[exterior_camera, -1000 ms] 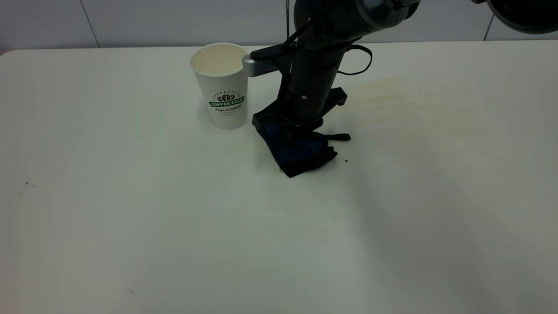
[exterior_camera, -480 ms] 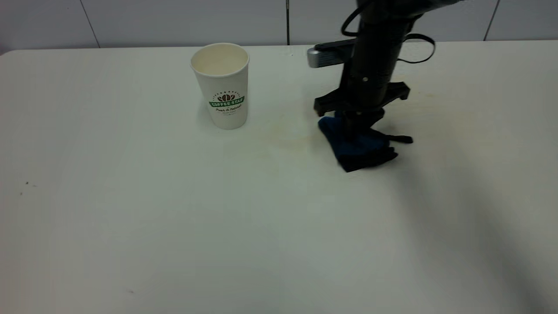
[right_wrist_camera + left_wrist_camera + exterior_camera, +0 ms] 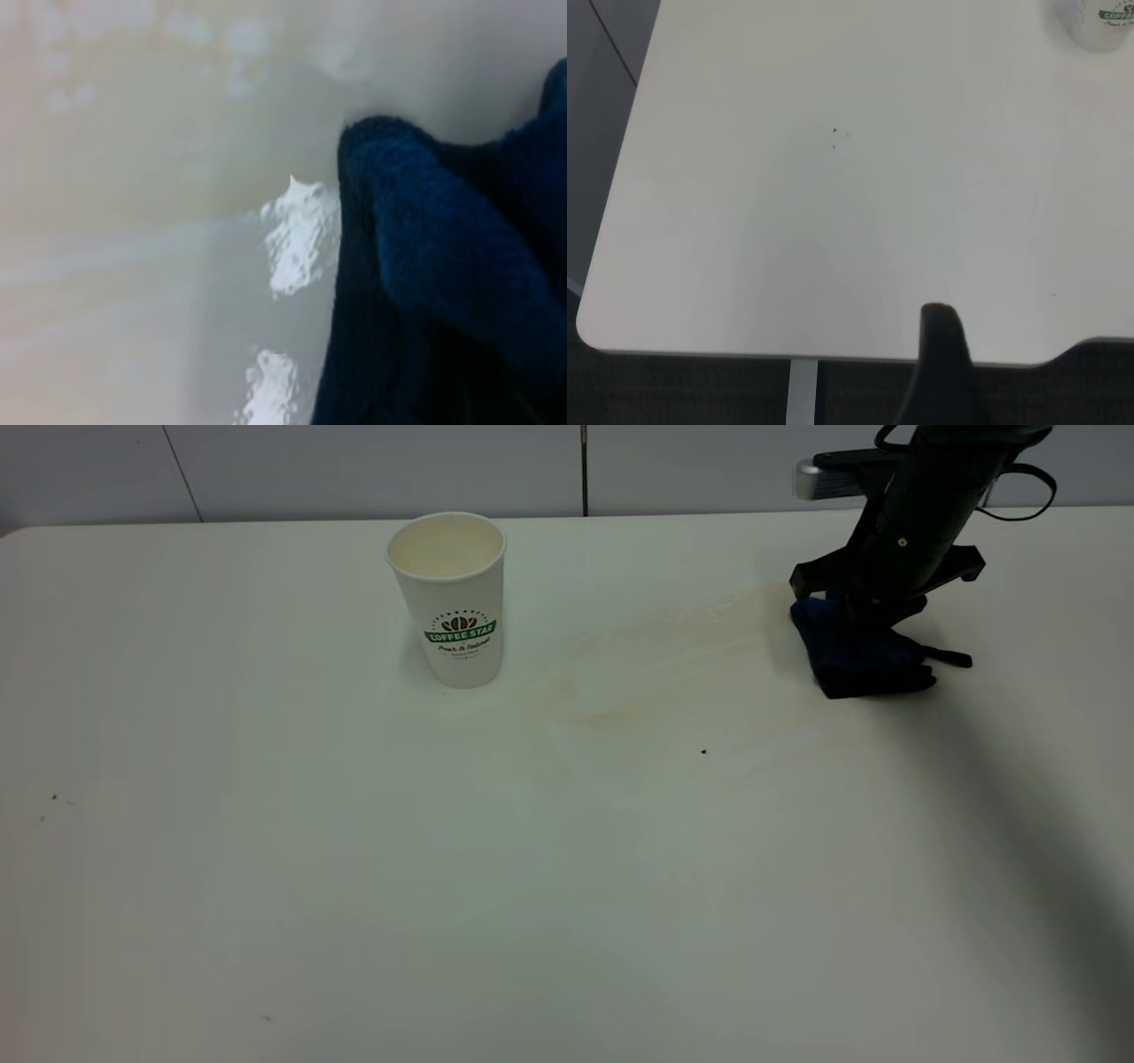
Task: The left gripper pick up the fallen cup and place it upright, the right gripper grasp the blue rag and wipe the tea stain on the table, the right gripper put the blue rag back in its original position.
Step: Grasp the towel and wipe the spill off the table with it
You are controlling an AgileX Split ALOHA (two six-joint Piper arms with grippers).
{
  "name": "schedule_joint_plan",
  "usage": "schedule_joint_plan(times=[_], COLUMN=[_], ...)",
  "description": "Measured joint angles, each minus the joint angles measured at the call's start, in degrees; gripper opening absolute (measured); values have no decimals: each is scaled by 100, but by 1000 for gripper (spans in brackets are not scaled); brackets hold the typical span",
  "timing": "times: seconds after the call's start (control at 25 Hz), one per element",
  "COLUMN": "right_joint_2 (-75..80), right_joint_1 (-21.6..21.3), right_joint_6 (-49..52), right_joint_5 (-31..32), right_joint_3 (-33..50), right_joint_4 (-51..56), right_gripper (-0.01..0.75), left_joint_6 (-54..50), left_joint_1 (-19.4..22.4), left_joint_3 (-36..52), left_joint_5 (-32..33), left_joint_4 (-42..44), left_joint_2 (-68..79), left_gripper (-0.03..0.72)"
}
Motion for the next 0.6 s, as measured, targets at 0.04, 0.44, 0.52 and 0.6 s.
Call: schedule_joint_plan(times=[0.04,0.44,0.52,0.6], right_joint_2=[1,76,76,76], right_joint_1=[14,956,1220,1491], right_joint_6=[-61,-641,-655,-663], right_joint_5=[-67,-567,-507,-424], right_joint_3=[4,11,11,11], right_joint_4=[22,1214,1375,1508], right_gripper=[84,86,86,86], left_joint_6=[0,0,0,0], left_joint_1=[0,0,0,0], left_joint_3=[0,0,0,0], left_joint_5=[0,0,0,0], left_joint_4=[0,0,0,0], left_joint_2=[0,0,0,0], left_gripper=[579,579,579,579])
